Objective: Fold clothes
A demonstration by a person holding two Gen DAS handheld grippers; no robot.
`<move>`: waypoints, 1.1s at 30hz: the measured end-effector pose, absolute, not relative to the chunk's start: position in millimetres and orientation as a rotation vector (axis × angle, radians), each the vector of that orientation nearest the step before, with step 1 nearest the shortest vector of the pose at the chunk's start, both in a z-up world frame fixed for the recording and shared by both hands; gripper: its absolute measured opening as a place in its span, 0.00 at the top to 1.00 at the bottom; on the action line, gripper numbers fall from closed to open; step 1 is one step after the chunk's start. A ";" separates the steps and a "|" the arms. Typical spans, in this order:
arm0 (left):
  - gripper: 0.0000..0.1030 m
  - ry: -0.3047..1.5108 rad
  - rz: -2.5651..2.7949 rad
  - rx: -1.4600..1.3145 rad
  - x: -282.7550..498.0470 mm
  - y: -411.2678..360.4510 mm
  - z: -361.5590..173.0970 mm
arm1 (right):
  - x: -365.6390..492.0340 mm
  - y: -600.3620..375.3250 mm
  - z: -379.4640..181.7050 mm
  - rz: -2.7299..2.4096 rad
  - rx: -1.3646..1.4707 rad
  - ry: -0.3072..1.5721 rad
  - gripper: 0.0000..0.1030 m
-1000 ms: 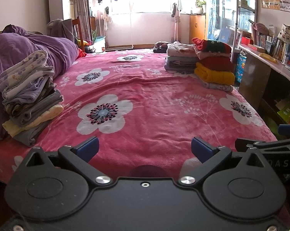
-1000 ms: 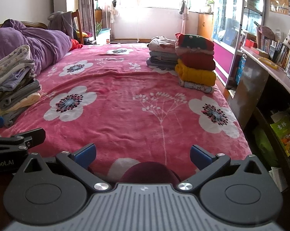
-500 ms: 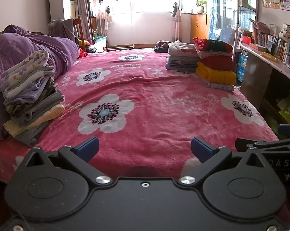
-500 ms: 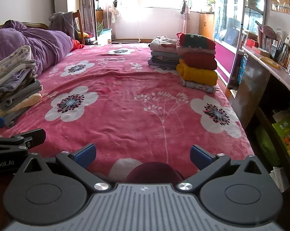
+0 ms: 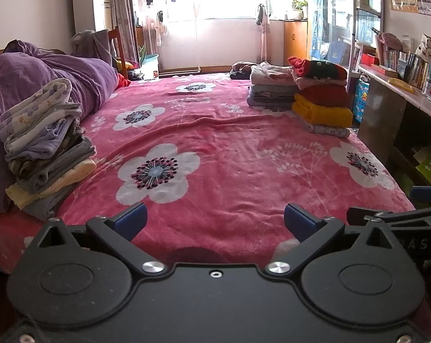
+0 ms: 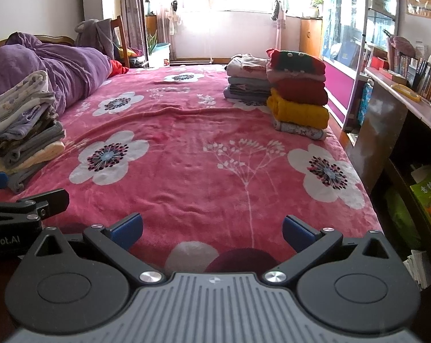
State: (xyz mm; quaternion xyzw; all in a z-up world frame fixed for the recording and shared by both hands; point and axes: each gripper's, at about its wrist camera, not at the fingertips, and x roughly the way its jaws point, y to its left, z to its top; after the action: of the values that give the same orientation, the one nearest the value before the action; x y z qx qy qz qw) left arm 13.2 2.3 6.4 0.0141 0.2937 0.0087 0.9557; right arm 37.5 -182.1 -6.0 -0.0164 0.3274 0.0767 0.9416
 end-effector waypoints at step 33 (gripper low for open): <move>0.01 0.659 0.015 -0.120 105.8 77.6 -14.4 | 163.7 -168.4 -34.8 0.399 0.201 0.826 0.00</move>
State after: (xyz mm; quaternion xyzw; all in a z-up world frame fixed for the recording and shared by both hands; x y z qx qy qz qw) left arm 105.8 77.6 -14.4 -0.0589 0.3234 0.0072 0.9444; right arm 163.7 -168.4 -34.8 0.0967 0.3980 0.1920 0.8918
